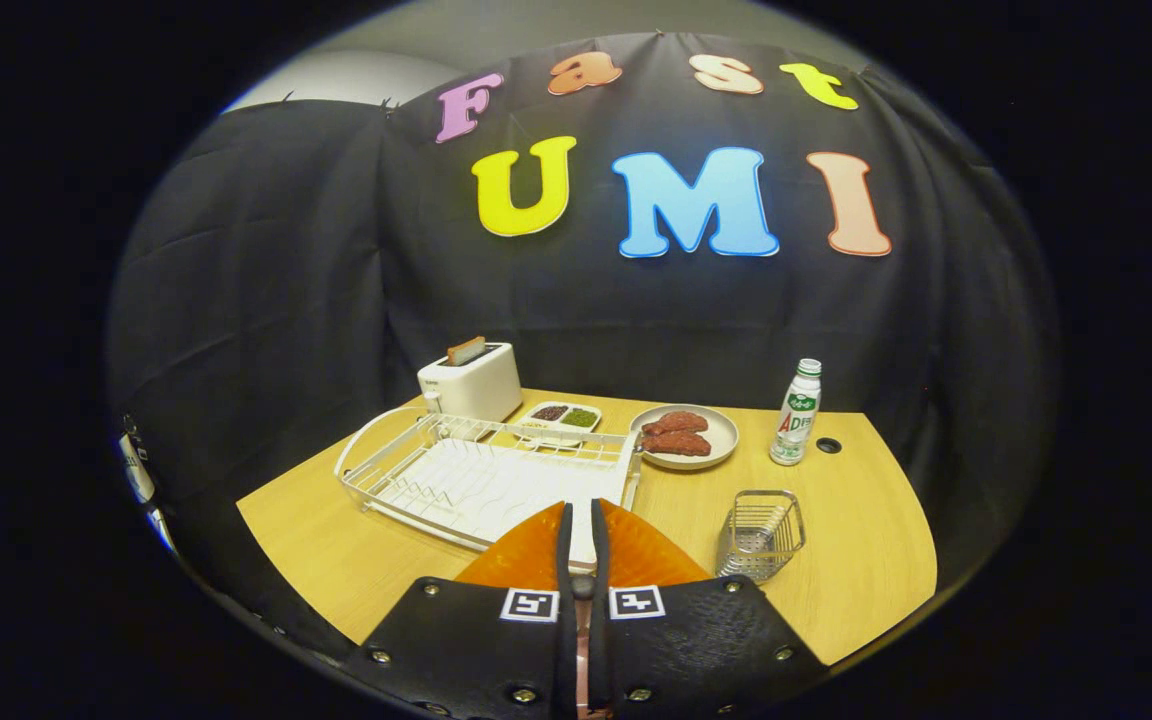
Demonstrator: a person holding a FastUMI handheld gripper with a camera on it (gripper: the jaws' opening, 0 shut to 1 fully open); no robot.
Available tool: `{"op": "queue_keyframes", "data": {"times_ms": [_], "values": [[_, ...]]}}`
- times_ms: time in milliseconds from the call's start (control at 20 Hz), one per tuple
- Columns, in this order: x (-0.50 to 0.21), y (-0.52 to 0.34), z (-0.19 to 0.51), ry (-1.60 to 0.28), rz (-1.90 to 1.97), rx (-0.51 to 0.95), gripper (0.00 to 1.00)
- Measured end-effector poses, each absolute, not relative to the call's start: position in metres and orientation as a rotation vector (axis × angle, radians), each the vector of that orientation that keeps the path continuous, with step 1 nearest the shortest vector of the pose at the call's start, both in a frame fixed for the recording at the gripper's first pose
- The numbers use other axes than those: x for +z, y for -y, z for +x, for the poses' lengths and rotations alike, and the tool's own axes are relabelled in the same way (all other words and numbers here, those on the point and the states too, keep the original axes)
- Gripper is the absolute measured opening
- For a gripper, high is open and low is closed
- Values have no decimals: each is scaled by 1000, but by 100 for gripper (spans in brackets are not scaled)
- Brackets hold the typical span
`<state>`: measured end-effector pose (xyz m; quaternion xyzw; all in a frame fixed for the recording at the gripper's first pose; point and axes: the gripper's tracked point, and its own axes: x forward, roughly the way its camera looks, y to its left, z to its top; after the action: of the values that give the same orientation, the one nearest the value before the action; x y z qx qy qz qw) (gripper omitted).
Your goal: Take the plate from the dish rack, then take the spoon from the basket and place it into the plate.
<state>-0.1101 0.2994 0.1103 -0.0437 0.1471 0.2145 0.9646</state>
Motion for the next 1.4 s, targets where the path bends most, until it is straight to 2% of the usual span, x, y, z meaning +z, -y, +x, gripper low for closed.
{"op": "queue_keyframes", "data": {"times_ms": [800,850,950,1400], "values": [[54,-357,-96,-417,-171,584,4],[57,-357,-94,-417,-168,582,10],[69,-351,-86,-387,-167,553,13],[160,-286,-74,-197,-87,404,15]]}}
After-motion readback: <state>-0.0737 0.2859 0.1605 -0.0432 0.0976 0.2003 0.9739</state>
